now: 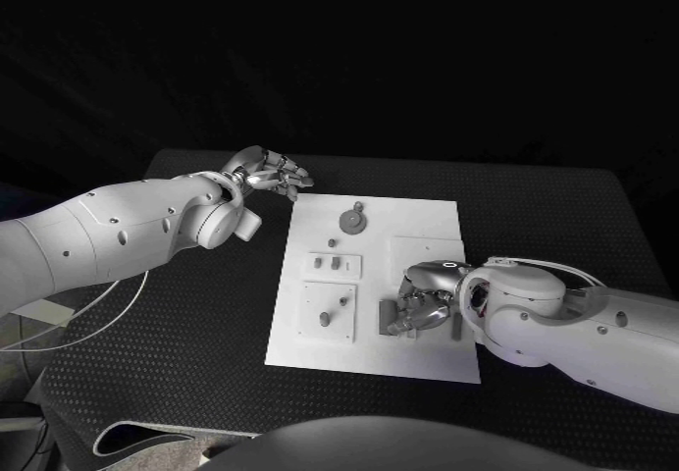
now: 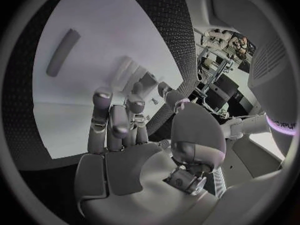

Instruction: Assemble the parts on the task board

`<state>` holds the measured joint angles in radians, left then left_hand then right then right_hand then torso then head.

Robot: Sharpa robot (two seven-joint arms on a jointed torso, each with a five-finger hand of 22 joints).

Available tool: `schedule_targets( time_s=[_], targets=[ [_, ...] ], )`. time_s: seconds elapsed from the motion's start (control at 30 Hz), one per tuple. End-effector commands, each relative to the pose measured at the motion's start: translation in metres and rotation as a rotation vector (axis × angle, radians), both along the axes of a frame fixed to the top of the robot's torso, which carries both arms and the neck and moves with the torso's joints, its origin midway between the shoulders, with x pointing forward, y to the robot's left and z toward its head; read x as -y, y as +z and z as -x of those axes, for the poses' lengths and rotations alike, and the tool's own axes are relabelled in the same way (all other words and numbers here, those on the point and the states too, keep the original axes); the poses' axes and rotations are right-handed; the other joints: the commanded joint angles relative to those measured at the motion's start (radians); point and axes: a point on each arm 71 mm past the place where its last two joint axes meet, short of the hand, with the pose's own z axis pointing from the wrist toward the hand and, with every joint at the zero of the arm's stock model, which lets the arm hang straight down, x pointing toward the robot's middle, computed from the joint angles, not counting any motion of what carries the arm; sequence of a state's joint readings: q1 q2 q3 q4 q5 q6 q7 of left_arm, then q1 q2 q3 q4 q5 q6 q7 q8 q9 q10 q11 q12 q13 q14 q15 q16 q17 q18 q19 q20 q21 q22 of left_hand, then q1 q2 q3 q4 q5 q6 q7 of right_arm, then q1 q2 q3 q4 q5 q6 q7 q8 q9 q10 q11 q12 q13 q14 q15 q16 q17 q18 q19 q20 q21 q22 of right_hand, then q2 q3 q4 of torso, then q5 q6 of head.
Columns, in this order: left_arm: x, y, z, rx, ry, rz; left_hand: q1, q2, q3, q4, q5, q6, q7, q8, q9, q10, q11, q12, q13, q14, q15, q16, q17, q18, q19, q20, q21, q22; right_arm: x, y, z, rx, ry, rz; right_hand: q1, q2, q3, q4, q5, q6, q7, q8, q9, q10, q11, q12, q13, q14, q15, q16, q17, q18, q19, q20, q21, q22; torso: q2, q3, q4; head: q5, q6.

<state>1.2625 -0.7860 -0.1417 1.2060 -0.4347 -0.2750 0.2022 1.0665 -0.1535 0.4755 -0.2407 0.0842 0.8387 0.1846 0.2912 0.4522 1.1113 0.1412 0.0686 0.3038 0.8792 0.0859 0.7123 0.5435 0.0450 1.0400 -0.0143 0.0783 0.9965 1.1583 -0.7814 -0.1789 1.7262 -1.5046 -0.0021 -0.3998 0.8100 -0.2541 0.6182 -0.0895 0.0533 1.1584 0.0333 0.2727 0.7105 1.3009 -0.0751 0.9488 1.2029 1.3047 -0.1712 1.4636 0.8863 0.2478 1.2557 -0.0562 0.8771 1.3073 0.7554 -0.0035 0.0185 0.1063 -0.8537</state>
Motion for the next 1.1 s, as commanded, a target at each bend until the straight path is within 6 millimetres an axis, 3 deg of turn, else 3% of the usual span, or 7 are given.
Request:
schedule_targets(
  time_s=[0.03,1.1],
  targets=[
    [0.0022,0.0005,0.0003,-0.002,-0.014,0.009,-0.008,0.002,0.000,0.007,-0.004,0.011,0.000,0.006,0.002,0.000,-0.002,0.001,0.001,0.008,-0.001,-0.006,0.001,0.019,0.000,0.000,-0.003,0.002,0.0006,-0.0012,-0.0009,0.037,0.033,0.063,0.002,0.006,-0.002,-0.001,-0.004,0.002,0.003,-0.006,0.001,0.003,0.001,-0.001,0.002,-0.001,-0.003,0.004,0.001,0.014,-0.003,0.001,0.001,0.017,0.000,-0.0004,0.0008,-0.001,-0.001],
    [0.0015,0.0003,0.0002,-0.005,-0.014,0.008,-0.009,0.003,-0.001,0.007,-0.004,0.019,-0.004,0.011,0.003,0.002,-0.003,0.002,0.002,0.009,-0.001,-0.007,0.004,0.019,0.001,0.000,-0.003,0.002,-0.0048,-0.0037,0.0003,0.070,0.070,0.108,0.026,0.007,-0.013,-0.023,-0.004,0.007,0.002,-0.005,0.004,0.006,0.000,0.001,0.008,-0.001,-0.004,0.007,0.003,0.014,-0.005,0.001,0.004,0.018,0.000,-0.0003,0.0005,0.000,-0.006]
  ],
)
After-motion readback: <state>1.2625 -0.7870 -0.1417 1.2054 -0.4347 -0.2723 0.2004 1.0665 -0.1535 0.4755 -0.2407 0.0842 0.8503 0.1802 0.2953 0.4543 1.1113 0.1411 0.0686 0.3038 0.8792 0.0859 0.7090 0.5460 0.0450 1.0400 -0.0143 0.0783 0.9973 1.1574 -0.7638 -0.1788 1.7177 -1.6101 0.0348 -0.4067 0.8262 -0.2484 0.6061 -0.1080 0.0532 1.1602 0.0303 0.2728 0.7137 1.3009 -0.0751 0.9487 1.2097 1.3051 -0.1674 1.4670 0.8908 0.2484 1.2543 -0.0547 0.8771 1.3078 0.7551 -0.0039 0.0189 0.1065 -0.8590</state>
